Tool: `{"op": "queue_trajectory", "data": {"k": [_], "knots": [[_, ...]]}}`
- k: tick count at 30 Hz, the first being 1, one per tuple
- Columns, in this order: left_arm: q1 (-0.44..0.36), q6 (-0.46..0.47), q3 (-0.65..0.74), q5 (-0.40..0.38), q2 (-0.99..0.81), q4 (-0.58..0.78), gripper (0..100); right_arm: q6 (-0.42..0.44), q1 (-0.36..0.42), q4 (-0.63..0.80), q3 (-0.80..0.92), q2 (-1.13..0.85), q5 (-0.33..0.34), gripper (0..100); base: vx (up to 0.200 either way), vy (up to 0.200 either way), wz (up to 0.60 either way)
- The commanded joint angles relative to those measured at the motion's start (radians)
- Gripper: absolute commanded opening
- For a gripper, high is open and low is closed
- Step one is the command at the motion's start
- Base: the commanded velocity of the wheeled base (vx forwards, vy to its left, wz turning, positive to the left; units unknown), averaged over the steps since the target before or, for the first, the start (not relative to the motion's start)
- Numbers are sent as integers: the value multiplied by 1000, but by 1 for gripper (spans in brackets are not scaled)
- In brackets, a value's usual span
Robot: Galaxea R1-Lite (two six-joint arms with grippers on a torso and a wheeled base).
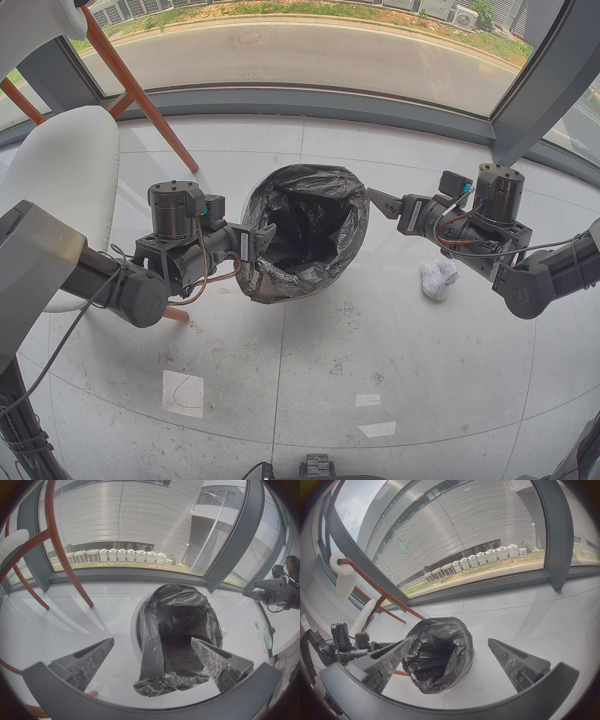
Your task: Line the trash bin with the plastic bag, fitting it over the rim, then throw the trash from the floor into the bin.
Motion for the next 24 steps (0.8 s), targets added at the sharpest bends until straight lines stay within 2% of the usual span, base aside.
{"op": "queue_trajectory", "data": {"k": [1,6,15,16,24], "knots": [[0,17,-34,-1,48,0,100,0,1,0,-1,1,0,100,0,0,0],[0,89,-35,-4,66,-2,100,1,0,0,1,0,0,100,0,0,0],[-1,117,-60,-7,81,-3,100,0,0,0,-1,6,0,100,0,0,0],[-1,115,-60,-7,84,-5,0,1,0,0,-2,6,0,100,0,0,0],[0,112,-61,-7,84,-6,0,1,0,0,-2,7,0,100,0,0,0]]}}
